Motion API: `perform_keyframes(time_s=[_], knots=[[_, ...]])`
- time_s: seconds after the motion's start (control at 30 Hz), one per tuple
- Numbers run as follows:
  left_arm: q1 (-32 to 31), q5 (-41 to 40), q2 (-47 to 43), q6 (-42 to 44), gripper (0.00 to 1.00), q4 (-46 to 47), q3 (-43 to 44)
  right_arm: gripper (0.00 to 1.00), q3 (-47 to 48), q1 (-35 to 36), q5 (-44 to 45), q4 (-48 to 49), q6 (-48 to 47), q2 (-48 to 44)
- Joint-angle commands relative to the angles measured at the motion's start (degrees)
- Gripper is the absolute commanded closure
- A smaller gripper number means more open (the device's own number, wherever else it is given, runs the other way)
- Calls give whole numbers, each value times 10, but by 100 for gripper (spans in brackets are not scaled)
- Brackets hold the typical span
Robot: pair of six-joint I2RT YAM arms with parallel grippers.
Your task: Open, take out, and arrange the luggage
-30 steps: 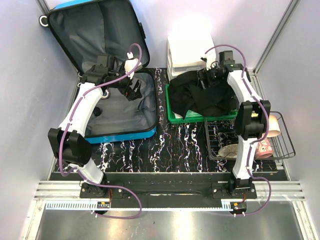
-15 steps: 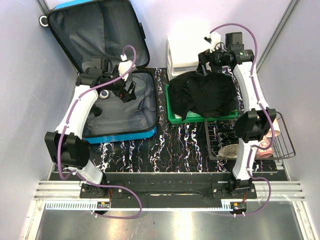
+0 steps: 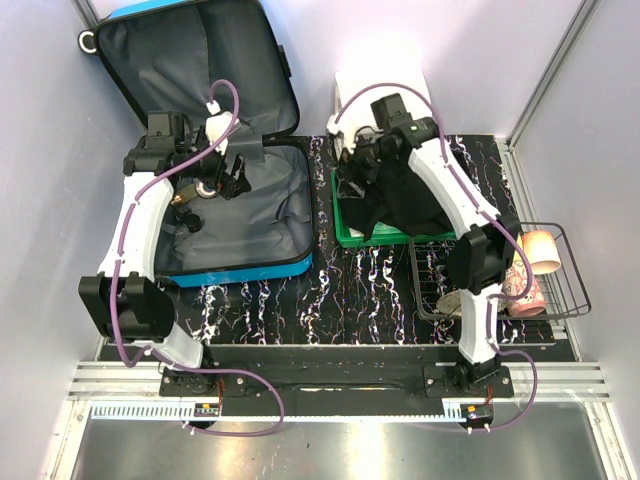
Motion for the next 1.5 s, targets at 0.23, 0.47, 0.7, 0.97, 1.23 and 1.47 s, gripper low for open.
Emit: perform_keyframes(time_s=[0.23,0.47,0.7,0.97,1.23,1.47], knots=[[3,29,-72,-12,1,13,-27,7,-78,57,-9,51,-226,82],[3,18,-85,-16,1,13,-43,7,-55,66,22,61,-269,155],[39,1,-86,-31,1,13,-44,6,-53,53,71,37,-299,185],[72,20,-73,-43,1,23,-41,7,-154,-14,106,32,-363,127],[72,31,-57,-49,1,25,-33,7,-155,-100,104,19,-352,116],[72,23,-52,-49,1,23,-32,7,-175,-167,109,8,-371,100]])
